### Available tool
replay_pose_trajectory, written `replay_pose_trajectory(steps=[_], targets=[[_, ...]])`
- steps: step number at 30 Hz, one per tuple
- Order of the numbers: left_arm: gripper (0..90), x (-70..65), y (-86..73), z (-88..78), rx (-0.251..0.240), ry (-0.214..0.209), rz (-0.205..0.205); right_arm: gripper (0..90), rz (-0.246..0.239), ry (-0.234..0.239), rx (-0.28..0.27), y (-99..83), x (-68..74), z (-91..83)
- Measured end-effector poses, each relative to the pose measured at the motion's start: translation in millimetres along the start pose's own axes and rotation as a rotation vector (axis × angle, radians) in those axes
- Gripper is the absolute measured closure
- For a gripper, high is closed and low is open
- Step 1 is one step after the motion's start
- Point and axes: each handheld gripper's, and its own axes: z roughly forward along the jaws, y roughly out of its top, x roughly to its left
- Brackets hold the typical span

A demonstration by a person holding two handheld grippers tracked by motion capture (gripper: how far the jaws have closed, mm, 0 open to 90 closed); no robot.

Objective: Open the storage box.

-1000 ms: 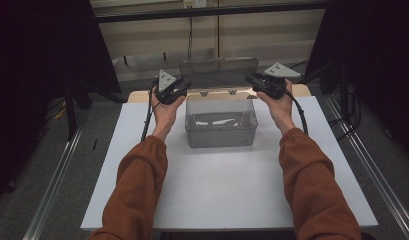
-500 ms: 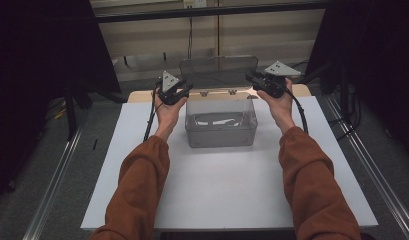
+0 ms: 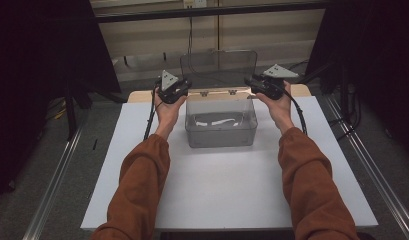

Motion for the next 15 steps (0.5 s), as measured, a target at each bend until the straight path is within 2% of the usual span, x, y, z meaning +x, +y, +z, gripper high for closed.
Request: replay_pose_trajectory(steps=[6, 9, 11, 15], targets=[[71.3, 0.5, -0.7, 1.9, 0.001, -0.007, 0.003, 58.9, 0.008, -0.013, 0.017, -7.4, -4.5, 4.2], [71.2, 1.2, -2.4, 2.6, 0.009, -0.012, 0.006, 57.1, 0.024, -0.014, 0.018, -10.1, -6.8, 5.4], [71.2, 2.3, -3.4, 3.5, 0.006, -0.012, 0.011, 55.4, 0.055, -0.006, 0.018, -12.0, -7.1, 6.1], [70.9, 2.9, -5.0, 5.0, 0.017, -0.013, 0.014, 61.5, 0.055, 0.007, 0.024, -14.0, -4.8, 9.1]])
